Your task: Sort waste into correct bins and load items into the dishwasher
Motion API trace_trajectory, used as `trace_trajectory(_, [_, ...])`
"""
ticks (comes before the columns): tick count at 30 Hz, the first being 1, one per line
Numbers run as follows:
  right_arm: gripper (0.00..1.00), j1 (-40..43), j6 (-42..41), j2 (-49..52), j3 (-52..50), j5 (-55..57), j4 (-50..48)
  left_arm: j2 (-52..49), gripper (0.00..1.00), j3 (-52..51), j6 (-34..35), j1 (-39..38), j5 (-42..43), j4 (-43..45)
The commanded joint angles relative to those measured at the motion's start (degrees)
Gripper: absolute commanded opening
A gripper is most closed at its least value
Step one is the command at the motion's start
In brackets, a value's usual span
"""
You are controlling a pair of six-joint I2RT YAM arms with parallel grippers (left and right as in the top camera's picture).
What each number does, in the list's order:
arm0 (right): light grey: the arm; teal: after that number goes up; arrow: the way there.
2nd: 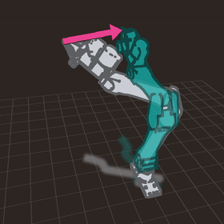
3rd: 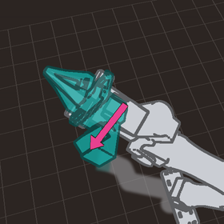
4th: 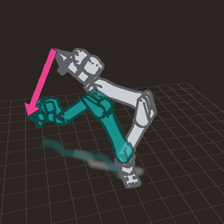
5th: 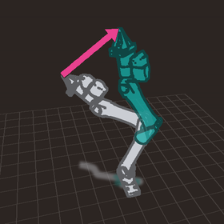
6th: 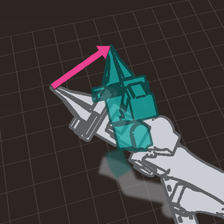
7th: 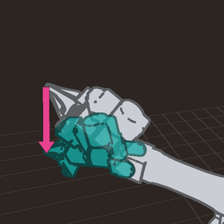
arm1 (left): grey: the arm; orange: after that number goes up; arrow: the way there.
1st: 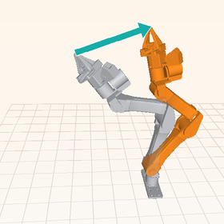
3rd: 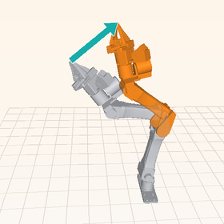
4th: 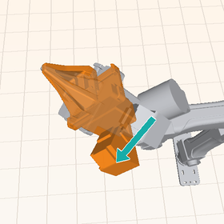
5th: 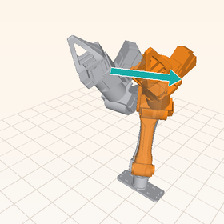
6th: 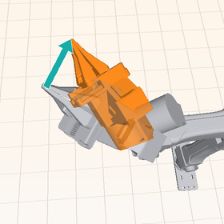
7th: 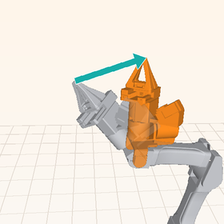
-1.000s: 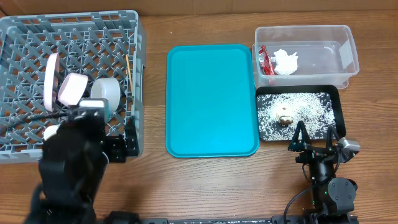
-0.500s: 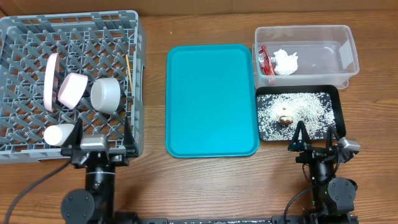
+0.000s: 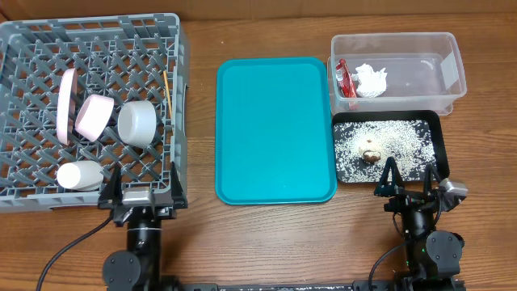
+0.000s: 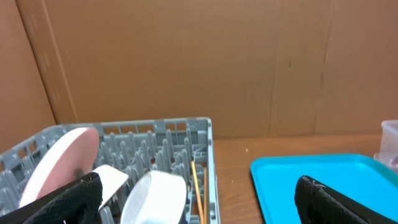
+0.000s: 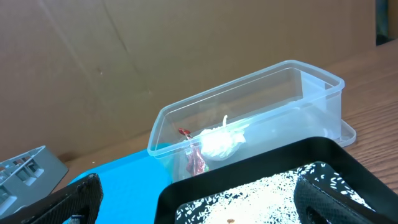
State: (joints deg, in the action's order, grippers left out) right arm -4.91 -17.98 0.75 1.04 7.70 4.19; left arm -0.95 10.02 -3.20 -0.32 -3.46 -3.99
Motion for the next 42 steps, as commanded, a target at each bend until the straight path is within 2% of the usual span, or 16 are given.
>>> trace_trajectory(1, [1.0,0.1,0.0,-0.3,-0.6,0.1,-0.2,0.8,1.0,-5.0,-0.7,0.4,-0.1,2.9])
trace_trajectory(4, [1.0,0.1,0.0,-0.3,-0.6,0.1,-0.2,0.8,1.0,-10.0,-0.2,0.4,-0.1,8.1])
trace_trajectory(14, [1.0,0.1,0.0,-0.3,-0.6,0.1,-0.2,0.7,1.0,-9.7,0.0,0.4,0.1,-0.1])
trace_trajectory(42, [1.0,0.1,0.0,-0.3,-0.6,0.1,-0.2,0.5,1.0,-9.7,0.0,0.4,0.1,-0.1])
